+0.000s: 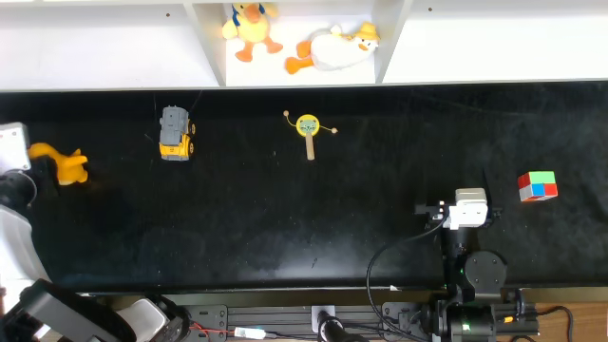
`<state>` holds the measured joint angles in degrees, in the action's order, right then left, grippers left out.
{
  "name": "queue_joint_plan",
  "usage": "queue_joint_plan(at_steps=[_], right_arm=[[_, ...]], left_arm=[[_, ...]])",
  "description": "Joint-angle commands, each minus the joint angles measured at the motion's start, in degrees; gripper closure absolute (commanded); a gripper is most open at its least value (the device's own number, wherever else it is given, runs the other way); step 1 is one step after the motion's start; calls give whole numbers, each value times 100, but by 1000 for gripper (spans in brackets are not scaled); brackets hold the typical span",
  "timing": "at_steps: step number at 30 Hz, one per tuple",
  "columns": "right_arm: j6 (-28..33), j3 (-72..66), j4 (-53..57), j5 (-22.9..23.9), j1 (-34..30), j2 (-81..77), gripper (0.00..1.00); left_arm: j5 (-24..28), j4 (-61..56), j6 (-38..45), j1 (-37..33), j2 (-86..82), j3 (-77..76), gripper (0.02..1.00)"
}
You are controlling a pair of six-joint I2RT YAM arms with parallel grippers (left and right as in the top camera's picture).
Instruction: Store Toys
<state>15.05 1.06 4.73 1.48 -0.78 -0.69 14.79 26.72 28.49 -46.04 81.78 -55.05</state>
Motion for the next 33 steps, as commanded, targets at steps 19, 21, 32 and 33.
queue_joint_plan(at_steps=[19,21,32,33], right_arm=[[-44,-79,-26,-42,-37,42,5],[-44,-79,-26,-39,-37,42,5],[-44,-79,-26,-42,-37,42,5],[-44,-79,-26,-42,-37,42,5]], left_arm=[[-144,127,-1976,664,-1241,-210,803],[-142,210,-2076,664,-1491,-210,796],[-595,262,-2304,1384,-1530,-667,796],[-715,343,-2302,1482,-1425,-778,798]])
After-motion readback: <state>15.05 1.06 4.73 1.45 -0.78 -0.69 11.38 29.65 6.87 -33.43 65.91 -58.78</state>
